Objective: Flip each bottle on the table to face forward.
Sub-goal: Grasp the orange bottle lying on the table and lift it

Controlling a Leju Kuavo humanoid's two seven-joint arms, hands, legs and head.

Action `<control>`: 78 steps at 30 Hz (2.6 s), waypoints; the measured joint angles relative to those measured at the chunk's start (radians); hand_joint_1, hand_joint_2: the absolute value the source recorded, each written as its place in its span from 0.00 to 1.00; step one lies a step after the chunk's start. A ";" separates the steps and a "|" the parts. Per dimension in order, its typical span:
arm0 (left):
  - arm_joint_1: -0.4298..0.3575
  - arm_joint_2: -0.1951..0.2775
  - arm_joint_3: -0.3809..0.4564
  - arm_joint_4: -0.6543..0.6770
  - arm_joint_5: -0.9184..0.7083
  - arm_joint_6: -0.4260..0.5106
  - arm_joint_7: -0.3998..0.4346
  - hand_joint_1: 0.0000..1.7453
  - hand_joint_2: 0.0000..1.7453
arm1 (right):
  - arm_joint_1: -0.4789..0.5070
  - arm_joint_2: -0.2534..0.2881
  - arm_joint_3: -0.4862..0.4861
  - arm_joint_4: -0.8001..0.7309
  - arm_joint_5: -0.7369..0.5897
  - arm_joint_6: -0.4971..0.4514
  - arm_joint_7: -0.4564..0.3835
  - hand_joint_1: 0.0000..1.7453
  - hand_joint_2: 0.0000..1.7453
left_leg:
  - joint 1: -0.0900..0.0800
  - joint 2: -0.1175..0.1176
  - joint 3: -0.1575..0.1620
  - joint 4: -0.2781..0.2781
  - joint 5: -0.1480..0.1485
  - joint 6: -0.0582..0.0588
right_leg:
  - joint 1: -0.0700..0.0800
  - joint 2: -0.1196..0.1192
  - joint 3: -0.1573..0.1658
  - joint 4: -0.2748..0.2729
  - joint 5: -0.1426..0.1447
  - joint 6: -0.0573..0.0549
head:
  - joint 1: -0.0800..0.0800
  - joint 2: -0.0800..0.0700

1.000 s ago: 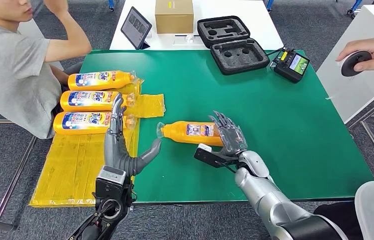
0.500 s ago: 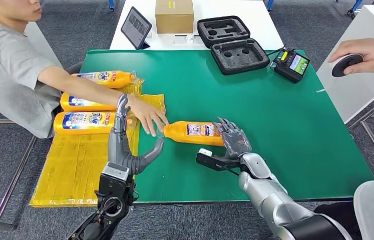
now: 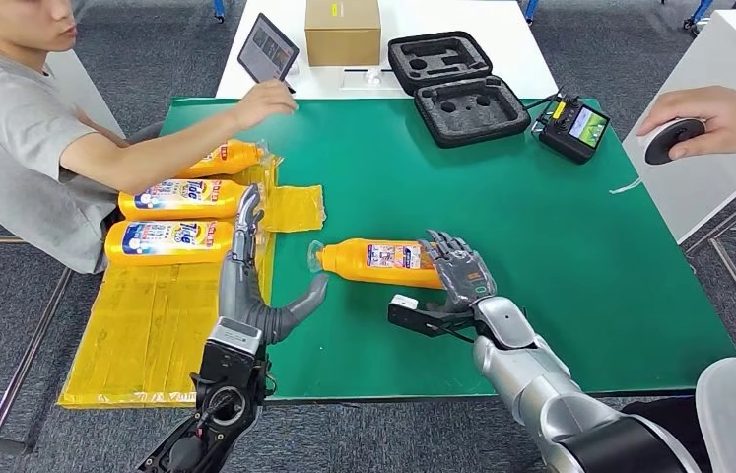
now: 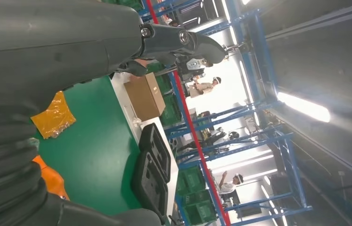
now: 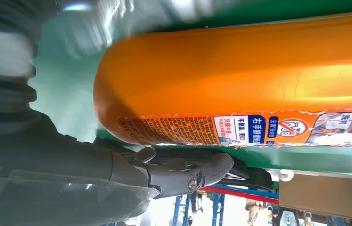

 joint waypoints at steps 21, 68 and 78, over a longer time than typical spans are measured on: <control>-0.006 -0.012 0.000 0.015 0.000 0.017 0.000 0.00 1.00 | -0.016 0.022 -0.048 0.010 -0.152 0.106 -0.072 0.00 1.00 | 0.000 0.000 0.000 0.000 0.000 0.000 | 0.000 0.000 0.000 0.000 0.000 0.000 | 0.000 0.000; -0.032 -0.021 -0.003 0.049 0.014 0.010 0.000 0.00 1.00 | -0.053 0.026 -0.026 0.029 -0.053 0.095 -0.020 0.00 1.00 | 0.000 0.000 0.000 0.000 0.000 0.000 | 0.000 0.000 0.000 0.000 0.000 0.000 | 0.000 0.000; -0.032 -0.021 -0.003 0.056 0.014 0.016 0.000 0.00 1.00 | -0.055 0.027 -0.028 0.037 -0.070 0.157 -0.001 0.00 1.00 | 0.000 0.000 0.000 0.000 0.000 0.000 | 0.000 0.000 0.000 0.000 0.000 0.000 | 0.000 0.000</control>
